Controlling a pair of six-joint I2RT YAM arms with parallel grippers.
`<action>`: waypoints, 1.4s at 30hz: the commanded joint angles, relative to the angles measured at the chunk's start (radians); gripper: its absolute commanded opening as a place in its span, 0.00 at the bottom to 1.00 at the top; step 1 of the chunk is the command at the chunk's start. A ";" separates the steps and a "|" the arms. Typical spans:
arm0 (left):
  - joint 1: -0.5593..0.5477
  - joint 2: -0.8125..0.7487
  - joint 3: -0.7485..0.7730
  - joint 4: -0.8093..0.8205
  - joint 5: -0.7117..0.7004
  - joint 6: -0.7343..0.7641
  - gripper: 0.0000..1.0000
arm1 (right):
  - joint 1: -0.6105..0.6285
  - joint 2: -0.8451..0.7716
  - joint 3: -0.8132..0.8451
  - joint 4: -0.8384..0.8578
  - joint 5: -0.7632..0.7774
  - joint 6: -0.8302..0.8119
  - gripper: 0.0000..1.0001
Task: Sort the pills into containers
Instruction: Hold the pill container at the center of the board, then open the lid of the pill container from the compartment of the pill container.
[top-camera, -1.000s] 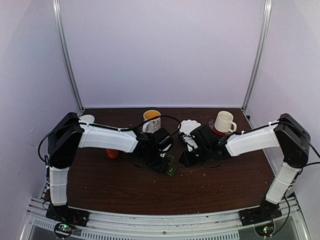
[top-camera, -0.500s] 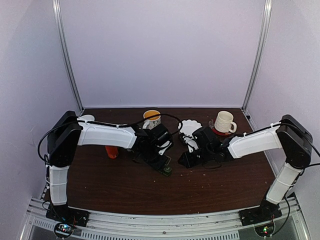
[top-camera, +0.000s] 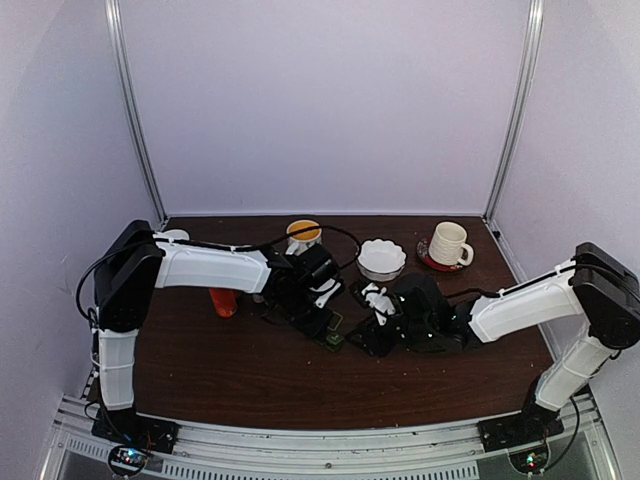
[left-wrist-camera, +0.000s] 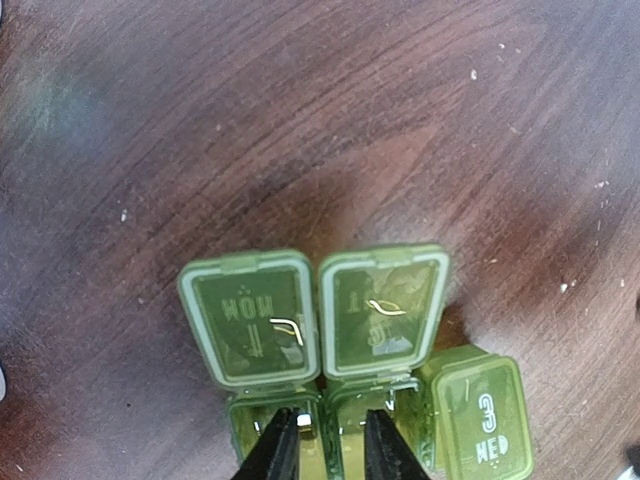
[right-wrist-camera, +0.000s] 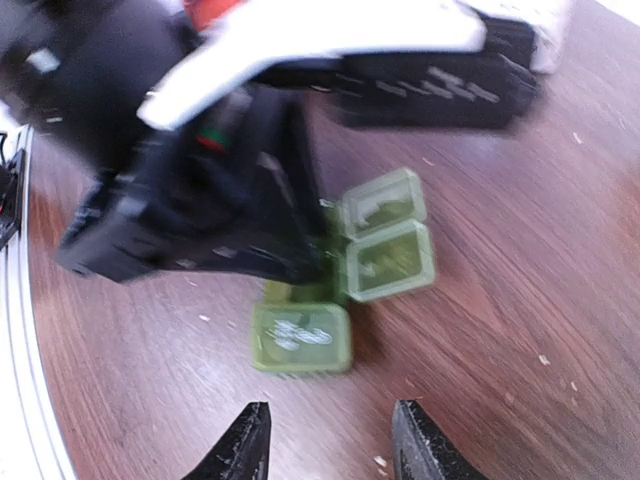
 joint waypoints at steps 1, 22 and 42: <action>0.001 0.014 0.010 0.004 0.014 0.014 0.24 | 0.062 0.031 0.026 0.087 0.128 -0.058 0.46; 0.001 0.014 0.006 0.015 0.047 0.040 0.10 | 0.150 0.146 -0.032 0.296 0.246 -0.108 0.50; 0.001 0.017 0.008 -0.008 0.043 0.050 0.10 | 0.169 0.137 -0.005 0.275 0.421 -0.071 0.43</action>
